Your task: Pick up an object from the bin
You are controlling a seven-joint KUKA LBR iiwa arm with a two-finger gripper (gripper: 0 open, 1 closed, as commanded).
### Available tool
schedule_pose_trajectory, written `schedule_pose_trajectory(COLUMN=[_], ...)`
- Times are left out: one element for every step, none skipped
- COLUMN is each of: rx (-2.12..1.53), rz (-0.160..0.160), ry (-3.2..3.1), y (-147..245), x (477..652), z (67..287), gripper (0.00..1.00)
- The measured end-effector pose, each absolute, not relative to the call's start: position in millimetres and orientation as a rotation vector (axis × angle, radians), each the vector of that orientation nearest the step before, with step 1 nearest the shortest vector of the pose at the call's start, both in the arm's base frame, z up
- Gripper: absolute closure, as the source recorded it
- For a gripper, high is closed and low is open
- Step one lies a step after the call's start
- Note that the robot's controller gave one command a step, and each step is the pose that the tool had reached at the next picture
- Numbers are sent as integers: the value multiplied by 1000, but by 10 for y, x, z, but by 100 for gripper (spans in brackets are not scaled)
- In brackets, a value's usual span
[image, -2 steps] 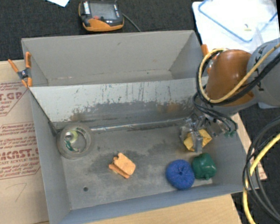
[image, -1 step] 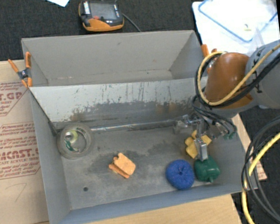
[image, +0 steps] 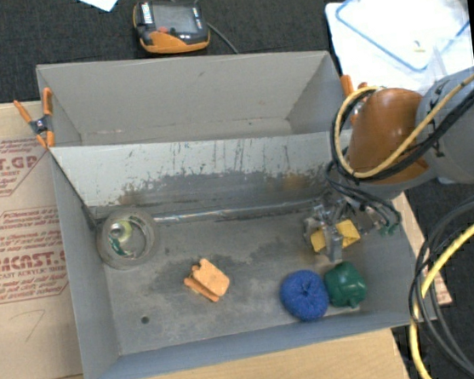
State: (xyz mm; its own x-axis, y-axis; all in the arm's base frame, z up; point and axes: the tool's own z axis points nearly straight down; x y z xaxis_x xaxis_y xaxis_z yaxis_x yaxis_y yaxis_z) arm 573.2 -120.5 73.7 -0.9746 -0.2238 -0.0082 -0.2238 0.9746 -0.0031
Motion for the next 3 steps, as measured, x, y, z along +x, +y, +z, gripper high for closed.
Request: schedule_pose_trajectory(rx=[-353,-353,-353], rz=[-3,-3,-3], ry=[3113,3113,3113], y=[-1204,-1204,-1204], x=[5731,5731,5731], z=[737,736,736], gripper=[100,100,100])
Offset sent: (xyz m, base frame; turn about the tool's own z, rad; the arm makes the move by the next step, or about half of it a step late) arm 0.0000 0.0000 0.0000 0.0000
